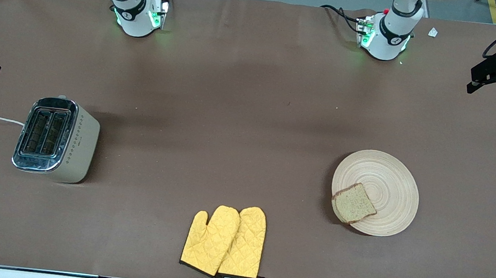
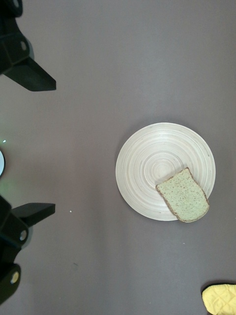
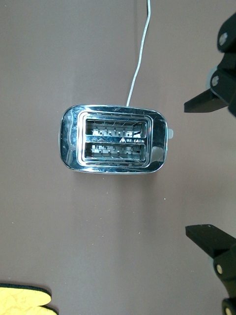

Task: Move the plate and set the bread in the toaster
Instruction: 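Move the left gripper toward the plate while the right gripper nears the toaster, then push the wooden plate toward the table center with the left gripper, then grasp the bread slice with the right gripper while the left gripper withdraws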

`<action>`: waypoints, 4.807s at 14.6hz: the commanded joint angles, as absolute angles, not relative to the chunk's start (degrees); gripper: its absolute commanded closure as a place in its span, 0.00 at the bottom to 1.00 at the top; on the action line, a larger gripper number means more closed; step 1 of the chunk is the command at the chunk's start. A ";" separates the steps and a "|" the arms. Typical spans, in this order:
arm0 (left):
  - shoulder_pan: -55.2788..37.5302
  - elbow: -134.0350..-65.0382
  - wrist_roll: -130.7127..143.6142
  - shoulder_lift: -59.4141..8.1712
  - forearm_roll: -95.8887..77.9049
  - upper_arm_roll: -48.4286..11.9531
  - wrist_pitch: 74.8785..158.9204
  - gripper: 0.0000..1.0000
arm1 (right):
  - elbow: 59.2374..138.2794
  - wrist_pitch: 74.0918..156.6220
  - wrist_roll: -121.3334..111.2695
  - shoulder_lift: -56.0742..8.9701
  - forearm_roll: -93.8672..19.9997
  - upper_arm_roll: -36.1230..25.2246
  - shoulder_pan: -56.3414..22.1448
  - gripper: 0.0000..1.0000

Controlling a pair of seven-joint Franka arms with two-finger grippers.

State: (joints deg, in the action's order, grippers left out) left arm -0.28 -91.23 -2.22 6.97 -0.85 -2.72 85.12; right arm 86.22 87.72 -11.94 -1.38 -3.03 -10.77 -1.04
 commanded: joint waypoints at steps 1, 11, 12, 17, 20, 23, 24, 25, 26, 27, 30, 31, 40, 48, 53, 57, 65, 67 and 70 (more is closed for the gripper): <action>0.09 -89.91 -2.81 5.98 -0.09 -2.81 84.90 0.00 | 87.10 88.59 -11.60 -0.97 -3.69 -10.37 -0.35 0.00; 18.01 -85.17 -10.62 -13.52 -19.06 -2.46 89.37 0.00 | 90.34 91.84 -11.60 -0.97 -3.69 -10.37 -0.35 0.00; 19.06 -85.34 -11.68 -15.36 -20.29 -2.46 91.21 0.00 | 90.79 92.11 -11.60 -0.97 -3.69 -10.37 -0.44 0.00; 24.33 -85.25 -23.33 -27.83 -27.91 -2.55 96.58 0.00 | 94.83 97.81 -11.60 -1.67 -3.60 -10.28 -0.88 0.00; 26.89 -85.34 -34.50 -35.40 -35.66 -2.55 97.82 0.00 | 95.10 98.78 -11.60 -2.72 -3.69 -10.20 -1.32 0.00; 28.03 -85.43 -44.10 -40.94 -41.12 -2.55 99.31 0.04 | 98.60 102.99 -11.51 -2.81 -3.69 -10.02 -1.49 0.00; 28.30 -85.43 -46.64 -42.61 -42.70 -2.55 99.58 0.10 | 99.83 104.83 -11.43 -2.90 -3.69 -10.02 -2.19 0.00; 28.30 -85.43 -49.54 -44.28 -45.06 -2.55 99.58 0.15 | 101.50 107.20 -11.16 -2.90 -3.69 -10.02 -2.89 0.00; 28.21 -85.43 -51.75 -45.95 -46.65 -2.55 99.58 0.22 | 102.73 109.05 -10.12 -2.99 -3.69 -10.02 -3.60 0.00; 28.13 -85.34 -53.07 -47.27 -47.45 -2.55 99.67 0.28 | 103.61 110.29 -8.54 -3.25 -3.69 -10.02 -4.82 0.00; 27.34 -85.25 -53.96 -50.00 -50.09 -3.16 99.67 0.34 | 103.27 111.27 -2.48 -3.87 -3.60 -10.02 -9.21 0.00; 27.25 -85.25 -53.96 -50.44 -50.27 -3.51 99.67 0.36 | 103.10 111.36 0.67 -3.87 -3.60 -10.02 -11.49 0.00; 26.72 -85.08 -53.88 -53.26 -50.45 -6.59 99.76 0.87 | 101.61 109.42 2.29 -3.34 -3.60 -9.67 -16.08 0.00; 23.38 -85.25 -47.66 -52.73 -51.06 -15.80 99.32 0.99 | 99.93 109.69 2.72 -3.60 -7.12 -9.76 -17.75 0.00; 12.95 -85.60 -39.64 -52.82 -56.15 -19.51 105.19 0.99 | 100.20 109.69 2.64 -4.04 -7.29 -9.76 -17.49 0.00; -0.32 -86.83 -39.29 -52.82 -67.56 -19.51 116.77 0.99 | 100.46 111.17 2.64 -10.00 -7.38 -9.67 -17.93 0.00; -16.42 -88.51 -39.81 -53.52 -80.94 -19.51 135.78 0.99 | 106.94 123.46 2.29 -16.00 -11.87 -9.76 -23.28 0.00; -17.40 -88.59 -39.81 -53.61 -81.12 -19.51 137.11 0.96 | 110.55 129.43 2.29 -16.08 -11.87 -9.76 -25.30 0.00; -17.58 -89.03 -38.77 -53.53 -81.21 -19.51 137.20 0.08 | 114.34 136.66 2.63 -17.92 -11.95 -9.67 -27.85 0.00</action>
State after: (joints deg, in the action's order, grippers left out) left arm -18.00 -88.65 -39.32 -54.25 -79.68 -19.31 137.54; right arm 112.22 134.23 2.79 -17.65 -10.90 -9.28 -26.62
